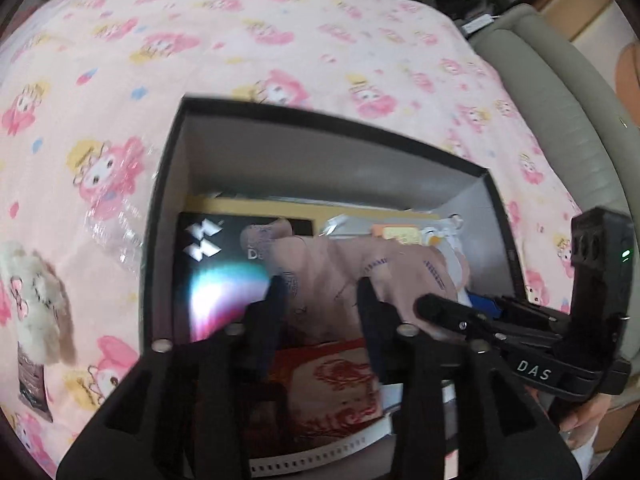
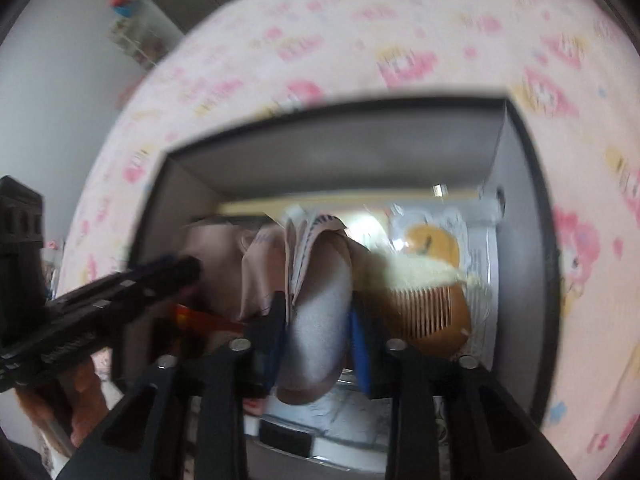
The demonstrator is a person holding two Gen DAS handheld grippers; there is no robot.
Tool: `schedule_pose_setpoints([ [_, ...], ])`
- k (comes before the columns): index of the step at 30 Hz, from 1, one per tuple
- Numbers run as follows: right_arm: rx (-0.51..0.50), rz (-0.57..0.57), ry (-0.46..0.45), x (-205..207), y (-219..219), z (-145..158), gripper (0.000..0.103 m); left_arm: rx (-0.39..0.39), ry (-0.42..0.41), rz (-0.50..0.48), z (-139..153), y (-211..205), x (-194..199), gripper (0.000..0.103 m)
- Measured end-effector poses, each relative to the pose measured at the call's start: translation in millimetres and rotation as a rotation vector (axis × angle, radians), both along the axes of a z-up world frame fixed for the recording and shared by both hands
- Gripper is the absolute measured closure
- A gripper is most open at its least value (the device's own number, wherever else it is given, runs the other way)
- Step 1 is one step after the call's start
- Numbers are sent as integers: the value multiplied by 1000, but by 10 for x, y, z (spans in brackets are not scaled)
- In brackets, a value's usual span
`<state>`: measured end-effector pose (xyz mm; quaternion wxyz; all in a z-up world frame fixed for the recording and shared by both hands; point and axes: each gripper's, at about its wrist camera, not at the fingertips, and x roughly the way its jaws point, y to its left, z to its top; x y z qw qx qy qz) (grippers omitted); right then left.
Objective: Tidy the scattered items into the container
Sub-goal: 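Lower the socks into the box and open the left gripper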
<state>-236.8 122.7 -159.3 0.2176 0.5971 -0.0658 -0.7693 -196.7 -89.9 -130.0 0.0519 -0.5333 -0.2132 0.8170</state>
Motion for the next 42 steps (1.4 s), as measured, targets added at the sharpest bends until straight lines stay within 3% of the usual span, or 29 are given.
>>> schedule_pose_setpoints([
  [2,11,-12,3,-3,38,-5,69,49,40,15,64,-51,62,65],
  [6,0,-99,134,41,168,238,68,69,108,-53,128,80,65,65],
  [9,11,-114,192,90,177,327,68,85,46,-91,-12,208,-39,65],
  [13,69,-89,143,135,107,262,68,9,-111,-53,-199,272,-101,65],
  [16,147,-121,227,233,128,385,68,39,-67,-44,-114,240,-49,64],
  [19,132,-115,321,308,106,538,68,110,7,-49,-10,222,-11,63],
  [21,106,-100,341,328,80,565,68,107,15,-53,-24,247,-4,62],
  [26,151,-97,297,278,68,489,64,50,-77,-13,-156,194,-50,62],
  [30,141,-35,181,279,129,524,60,71,-52,9,-139,146,2,62],
  [36,124,-100,402,436,311,916,51,133,54,-16,-19,199,66,62],
  [37,98,-72,373,410,285,872,51,149,55,-25,-20,210,37,62],
  [40,39,24,177,332,129,531,51,143,7,-31,-93,230,-38,62],
  [42,74,28,114,314,45,317,51,116,-38,-22,-169,217,-43,62],
])
